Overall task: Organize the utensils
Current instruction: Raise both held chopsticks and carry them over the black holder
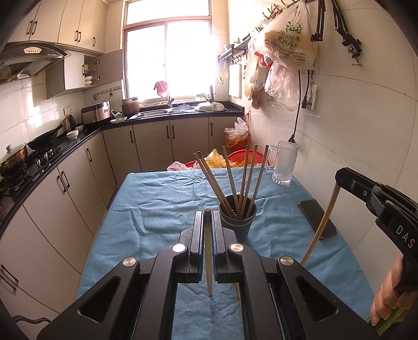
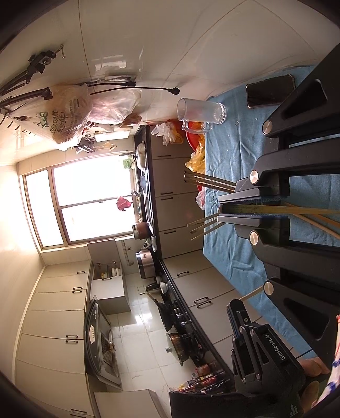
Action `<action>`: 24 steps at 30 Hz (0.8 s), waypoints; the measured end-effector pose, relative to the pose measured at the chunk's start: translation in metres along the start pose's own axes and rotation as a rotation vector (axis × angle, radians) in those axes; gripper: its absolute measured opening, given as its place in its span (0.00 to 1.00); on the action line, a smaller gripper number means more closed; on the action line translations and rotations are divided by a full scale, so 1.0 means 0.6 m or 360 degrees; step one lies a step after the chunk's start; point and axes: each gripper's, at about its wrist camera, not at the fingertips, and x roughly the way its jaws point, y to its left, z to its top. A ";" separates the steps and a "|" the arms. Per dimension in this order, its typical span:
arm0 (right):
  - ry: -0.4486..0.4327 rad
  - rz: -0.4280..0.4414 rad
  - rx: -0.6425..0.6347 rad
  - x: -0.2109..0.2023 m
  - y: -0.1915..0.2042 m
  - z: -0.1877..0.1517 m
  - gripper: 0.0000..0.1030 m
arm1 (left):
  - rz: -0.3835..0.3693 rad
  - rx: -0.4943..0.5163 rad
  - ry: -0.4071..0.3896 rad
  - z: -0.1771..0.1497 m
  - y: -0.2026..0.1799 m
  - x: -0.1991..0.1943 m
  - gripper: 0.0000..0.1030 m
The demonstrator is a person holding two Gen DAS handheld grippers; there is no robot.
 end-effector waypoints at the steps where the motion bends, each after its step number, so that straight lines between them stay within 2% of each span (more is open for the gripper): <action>1: 0.0000 -0.0001 -0.0001 0.000 0.000 0.000 0.07 | 0.0000 0.0000 0.0000 0.000 0.000 0.000 0.05; 24: -0.0025 0.0000 0.0016 -0.011 -0.009 0.005 0.07 | -0.0027 -0.0001 -0.0010 0.008 -0.008 0.002 0.05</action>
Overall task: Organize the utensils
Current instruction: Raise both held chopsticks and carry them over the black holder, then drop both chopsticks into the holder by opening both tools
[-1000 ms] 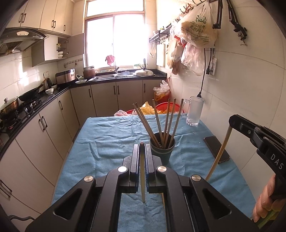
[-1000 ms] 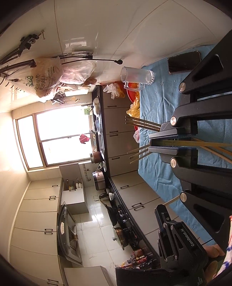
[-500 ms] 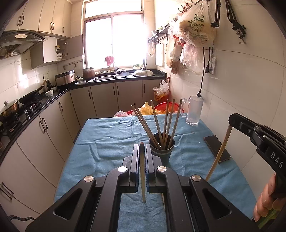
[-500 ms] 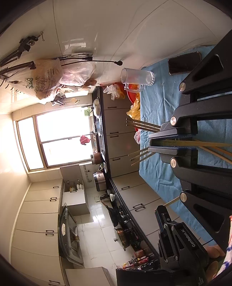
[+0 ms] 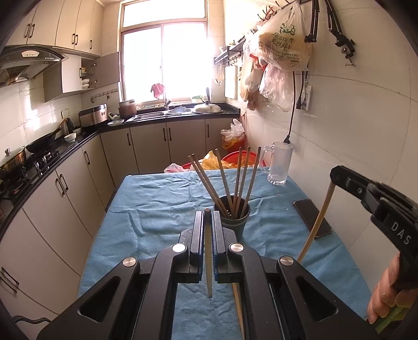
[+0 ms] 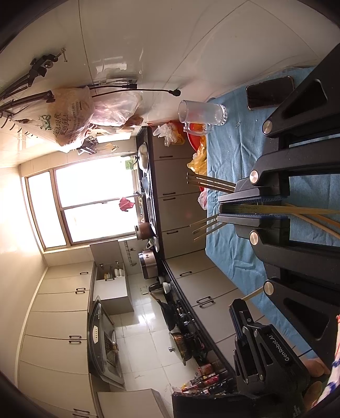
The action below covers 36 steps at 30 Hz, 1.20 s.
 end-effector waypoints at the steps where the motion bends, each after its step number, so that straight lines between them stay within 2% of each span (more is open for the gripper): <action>1: -0.0003 0.0001 0.0001 -0.002 -0.001 0.001 0.07 | -0.0011 -0.0003 -0.0005 0.004 0.001 -0.001 0.05; 11: -0.0097 -0.0017 0.0031 0.009 -0.014 0.054 0.07 | -0.0108 -0.0014 -0.0181 0.087 0.014 -0.047 0.05; 19: -0.0172 -0.0036 0.0061 0.058 -0.024 0.115 0.07 | -0.0155 -0.0093 -0.0276 0.153 0.018 -0.011 0.05; 26: -0.0215 -0.0064 0.0069 0.130 -0.032 0.162 0.07 | -0.0156 -0.0129 -0.0374 0.205 0.021 0.027 0.05; 31: -0.0197 -0.0089 0.0111 0.192 -0.055 0.165 0.07 | -0.0173 -0.0167 -0.0348 0.225 0.021 0.086 0.05; 36: -0.0068 -0.0097 0.0164 0.254 -0.077 0.132 0.08 | -0.0156 -0.0172 -0.0209 0.206 0.022 0.158 0.05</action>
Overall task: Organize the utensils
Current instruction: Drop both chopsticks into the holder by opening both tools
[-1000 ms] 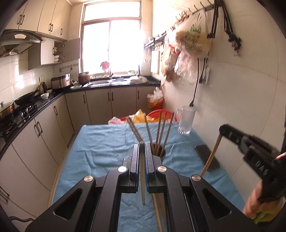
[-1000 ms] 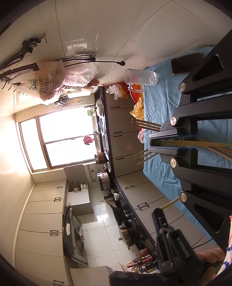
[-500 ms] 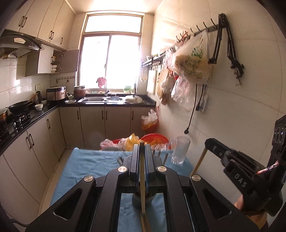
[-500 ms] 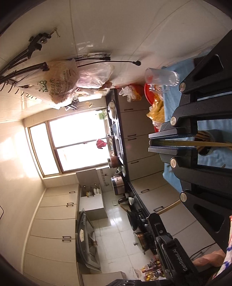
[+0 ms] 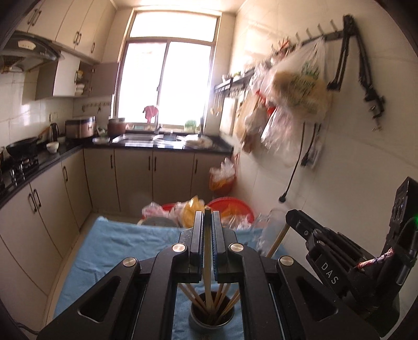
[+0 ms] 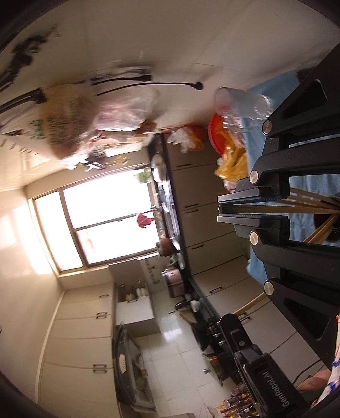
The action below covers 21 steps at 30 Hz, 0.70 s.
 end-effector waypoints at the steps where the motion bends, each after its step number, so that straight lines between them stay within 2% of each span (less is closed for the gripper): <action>1: 0.0033 0.0001 0.0004 0.011 -0.003 -0.011 0.08 | 0.0000 0.0001 0.0022 -0.008 0.001 0.008 0.05; 5: 0.0143 0.0008 0.0018 0.040 -0.013 -0.047 0.08 | 0.0010 0.0011 0.0101 -0.034 0.004 0.036 0.05; 9: 0.0199 0.0015 0.0066 0.057 -0.027 -0.062 0.09 | 0.0031 0.0010 0.0106 -0.040 0.005 0.038 0.06; 12: 0.0206 0.0020 0.0098 0.057 -0.038 -0.055 0.22 | 0.0022 0.0009 0.0099 -0.034 0.004 0.030 0.17; 14: 0.0184 0.0010 0.0099 0.046 -0.043 -0.049 0.23 | 0.0046 0.0013 0.0054 -0.030 0.006 0.011 0.28; 21: 0.0139 0.0000 0.0107 -0.017 -0.050 -0.045 0.31 | 0.0078 0.0015 -0.0047 -0.033 0.016 -0.076 0.34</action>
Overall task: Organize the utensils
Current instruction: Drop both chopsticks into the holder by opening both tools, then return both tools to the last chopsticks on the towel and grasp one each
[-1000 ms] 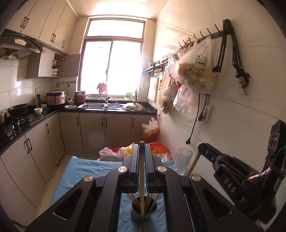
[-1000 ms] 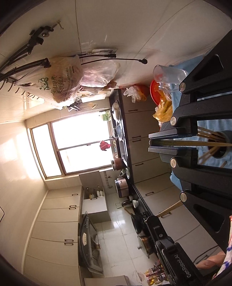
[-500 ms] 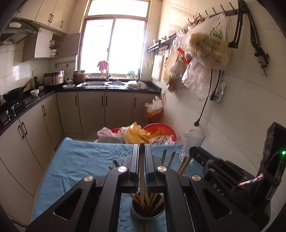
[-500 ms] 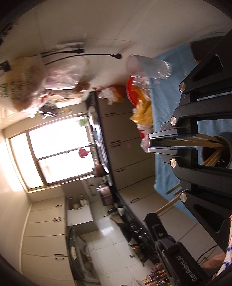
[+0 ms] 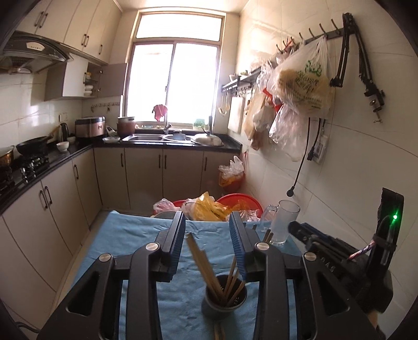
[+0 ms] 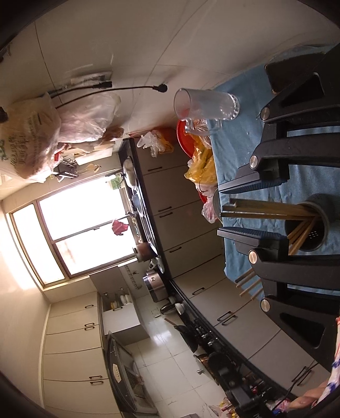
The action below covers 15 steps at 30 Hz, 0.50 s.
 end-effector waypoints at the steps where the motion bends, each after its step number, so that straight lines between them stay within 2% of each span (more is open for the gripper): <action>1: 0.0003 -0.0001 -0.0001 -0.010 -0.001 -0.006 0.31 | 0.0001 0.0000 -0.0012 -0.005 0.004 -0.015 0.36; 5: 0.0104 -0.0010 -0.0005 -0.042 -0.011 -0.060 0.38 | 0.0030 -0.0017 -0.0022 -0.039 0.023 -0.063 0.46; 8: 0.0322 0.0026 -0.0031 -0.038 -0.013 -0.140 0.39 | 0.0037 -0.0069 0.0053 -0.089 0.047 -0.078 0.50; 12: 0.0708 0.0143 -0.0142 -0.014 0.008 -0.277 0.38 | 0.0026 -0.0153 0.0329 -0.188 0.076 -0.045 0.50; 15: 0.0880 0.0205 -0.0254 -0.013 0.035 -0.354 0.33 | 0.0029 -0.0166 0.0561 -0.263 0.083 -0.009 0.50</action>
